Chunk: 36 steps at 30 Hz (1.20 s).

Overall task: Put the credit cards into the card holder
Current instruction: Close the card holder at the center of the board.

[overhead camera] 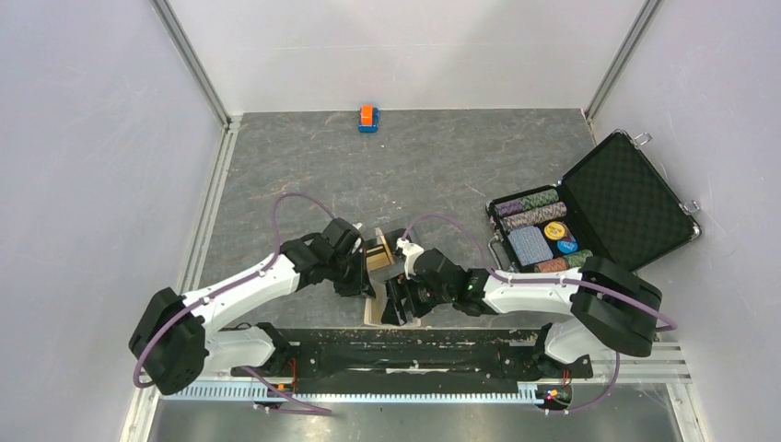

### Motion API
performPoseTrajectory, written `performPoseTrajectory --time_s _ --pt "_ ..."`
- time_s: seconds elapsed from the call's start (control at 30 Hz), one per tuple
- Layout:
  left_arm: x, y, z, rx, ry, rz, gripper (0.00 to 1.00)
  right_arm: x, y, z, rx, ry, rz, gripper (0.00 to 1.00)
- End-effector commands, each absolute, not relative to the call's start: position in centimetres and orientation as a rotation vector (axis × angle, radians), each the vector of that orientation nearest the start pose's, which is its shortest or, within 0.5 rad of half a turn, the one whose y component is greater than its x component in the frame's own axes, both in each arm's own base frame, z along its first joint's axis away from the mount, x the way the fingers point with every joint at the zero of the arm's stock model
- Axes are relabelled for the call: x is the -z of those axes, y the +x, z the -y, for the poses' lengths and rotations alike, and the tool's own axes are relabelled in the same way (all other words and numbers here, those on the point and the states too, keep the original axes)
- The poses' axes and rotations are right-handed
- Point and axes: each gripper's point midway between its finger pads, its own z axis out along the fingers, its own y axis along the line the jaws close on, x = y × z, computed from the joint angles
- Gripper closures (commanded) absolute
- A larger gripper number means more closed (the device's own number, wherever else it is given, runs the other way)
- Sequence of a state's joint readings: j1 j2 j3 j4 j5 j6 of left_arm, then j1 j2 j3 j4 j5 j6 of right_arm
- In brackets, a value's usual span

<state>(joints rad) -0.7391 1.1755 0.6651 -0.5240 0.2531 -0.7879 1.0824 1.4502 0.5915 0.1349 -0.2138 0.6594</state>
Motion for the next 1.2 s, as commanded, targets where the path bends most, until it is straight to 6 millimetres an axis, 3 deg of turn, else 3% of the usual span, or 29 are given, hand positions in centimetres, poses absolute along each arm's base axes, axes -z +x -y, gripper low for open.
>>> performPoseTrajectory --time_s 0.0,0.2,0.37,0.77,0.97,1.03,1.17 --pt "-7.8 14.2 20.4 0.613 0.160 -2.857 0.98 -1.9 11.4 -31.4 -0.840 -0.673 -2.555 0.18" --pt "-7.8 14.5 19.8 0.500 0.209 -2.918 0.98 -2.2 11.8 -31.2 -0.809 -0.668 -2.556 0.17" --pt "-7.5 15.2 20.6 0.481 0.208 -2.951 0.98 -3.2 12.0 -31.7 -0.856 -0.650 -2.537 0.15" --pt "-6.4 16.5 22.4 0.421 0.264 -3.015 0.89 -6.8 12.6 -32.2 -1.174 -0.488 -2.397 0.15" --pt "-6.8 16.7 25.0 0.574 0.243 -3.011 0.78 -5.7 12.3 -32.1 -1.174 -0.482 -2.443 0.21" --pt "-7.3 16.6 26.1 0.662 0.226 -3.001 0.69 -5.0 12.1 -31.9 -1.168 -0.475 -2.472 0.25" --pt "-8.4 16.3 28.1 0.862 0.178 -2.966 0.61 -3.9 11.8 -31.5 -1.153 -0.471 -2.512 0.27"
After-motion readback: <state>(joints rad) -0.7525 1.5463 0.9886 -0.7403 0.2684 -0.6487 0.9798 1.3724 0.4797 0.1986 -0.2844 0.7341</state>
